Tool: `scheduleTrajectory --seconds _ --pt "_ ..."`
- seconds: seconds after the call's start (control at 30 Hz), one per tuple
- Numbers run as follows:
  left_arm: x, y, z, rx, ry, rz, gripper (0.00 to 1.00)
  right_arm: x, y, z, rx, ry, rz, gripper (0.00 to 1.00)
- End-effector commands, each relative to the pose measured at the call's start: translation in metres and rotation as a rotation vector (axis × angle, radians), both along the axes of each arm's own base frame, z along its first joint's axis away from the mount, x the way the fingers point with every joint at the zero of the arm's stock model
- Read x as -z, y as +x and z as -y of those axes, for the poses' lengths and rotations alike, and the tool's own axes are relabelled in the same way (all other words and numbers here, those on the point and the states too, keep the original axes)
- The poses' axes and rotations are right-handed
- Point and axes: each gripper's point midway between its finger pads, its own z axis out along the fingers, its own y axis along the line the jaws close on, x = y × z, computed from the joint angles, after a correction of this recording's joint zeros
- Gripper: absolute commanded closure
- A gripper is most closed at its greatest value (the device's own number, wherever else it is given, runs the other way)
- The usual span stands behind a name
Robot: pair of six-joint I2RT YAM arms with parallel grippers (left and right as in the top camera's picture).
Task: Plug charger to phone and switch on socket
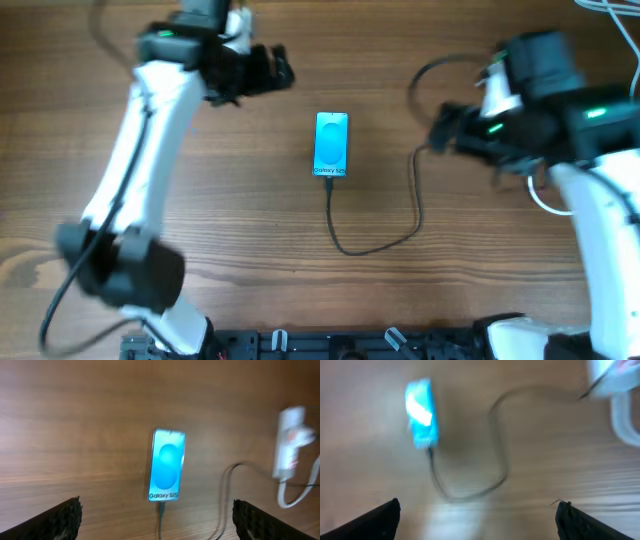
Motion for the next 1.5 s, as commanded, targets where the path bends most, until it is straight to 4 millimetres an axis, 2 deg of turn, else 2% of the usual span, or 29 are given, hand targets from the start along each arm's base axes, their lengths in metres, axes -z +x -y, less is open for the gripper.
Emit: scheduleTrajectory --seconds 0.0,0.03,0.07,0.2,0.3,0.4,0.6,0.73,0.83,1.1,1.3,1.47 --pt "-0.031 -0.009 -0.023 -0.05 -0.007 0.054 0.0 -0.008 0.04 0.091 0.215 -0.157 0.065 0.0" --pt "-0.03 -0.011 -0.027 -0.059 -0.005 0.042 0.0 -0.007 0.051 0.123 0.306 -0.188 0.092 0.0" --pt "-0.029 -0.011 -0.029 -0.063 -0.004 0.038 0.0 -0.007 0.057 0.145 0.377 -0.198 0.11 0.0" --pt "-0.029 -0.011 -0.029 -0.063 -0.004 0.039 0.0 0.003 0.067 0.213 0.548 -0.211 0.14 0.0" --pt "-0.029 -0.011 -0.029 -0.063 -0.004 0.039 0.0 0.026 0.073 0.248 0.616 -0.218 0.117 0.0" --pt "-0.029 -0.011 -0.029 -0.063 -0.004 0.039 0.0 0.066 0.091 0.271 0.634 -0.214 0.056 0.0" --pt "-0.029 -0.011 -0.029 -0.063 -0.004 0.039 0.0 0.148 0.105 0.281 0.599 -0.194 -0.116 0.0" --pt "-0.029 -0.011 -0.029 -0.063 -0.004 0.039 0.0 0.19 0.117 0.271 0.499 -0.122 -0.167 0.0" --pt "-0.029 -0.011 -0.029 -0.063 -0.004 0.039 0.0 0.213 0.117 0.27 0.495 -0.109 -0.211 0.0" --pt "-0.029 -0.011 -0.029 -0.063 -0.004 0.039 0.0 0.245 0.121 0.271 0.49 -0.097 -0.249 0.0" --pt "-0.029 -0.011 -0.029 -0.063 -0.004 0.039 0.0 0.257 0.122 0.271 0.488 -0.093 -0.265 0.0" --pt "-0.029 -0.011 -0.029 -0.063 -0.004 0.039 0.0 0.274 0.126 0.259 0.442 -0.019 -0.275 0.0"
